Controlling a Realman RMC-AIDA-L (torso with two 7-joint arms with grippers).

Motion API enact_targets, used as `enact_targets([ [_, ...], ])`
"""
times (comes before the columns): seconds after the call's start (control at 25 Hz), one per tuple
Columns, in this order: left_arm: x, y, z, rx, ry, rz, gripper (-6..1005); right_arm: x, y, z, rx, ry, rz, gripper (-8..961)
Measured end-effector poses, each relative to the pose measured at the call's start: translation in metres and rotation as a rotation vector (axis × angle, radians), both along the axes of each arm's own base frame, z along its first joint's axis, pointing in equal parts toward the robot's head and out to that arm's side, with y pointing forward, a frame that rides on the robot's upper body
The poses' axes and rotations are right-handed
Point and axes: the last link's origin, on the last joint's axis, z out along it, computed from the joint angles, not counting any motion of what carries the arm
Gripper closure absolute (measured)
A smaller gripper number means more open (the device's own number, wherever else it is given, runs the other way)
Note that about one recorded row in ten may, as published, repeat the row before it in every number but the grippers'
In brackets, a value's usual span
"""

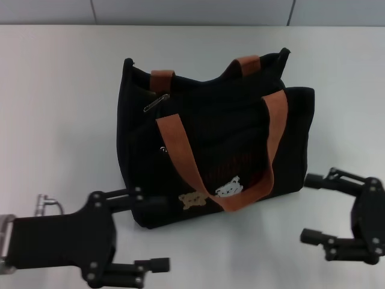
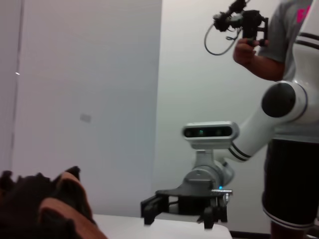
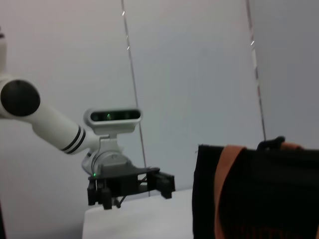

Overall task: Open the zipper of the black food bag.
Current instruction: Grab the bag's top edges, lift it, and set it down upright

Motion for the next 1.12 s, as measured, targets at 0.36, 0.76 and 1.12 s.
enact_targets([
  [0.36, 0.0, 0.001, 0.003, 0.033, -0.022, 0.013, 200, -0.003, 0.0, -0.008, -0.01, -0.003, 0.0, 115],
  [0.76, -0.009, -0.007, 0.01, 0.113, -0.056, 0.055, 204, -0.004, -0.003, -0.014, 0.005, 0.011, -0.007, 115],
  [1.12, -0.04, -0.036, 0.026, 0.55, -0.185, 0.28, 208, -0.002, -0.005, -0.014, 0.059, 0.035, -0.027, 115],
])
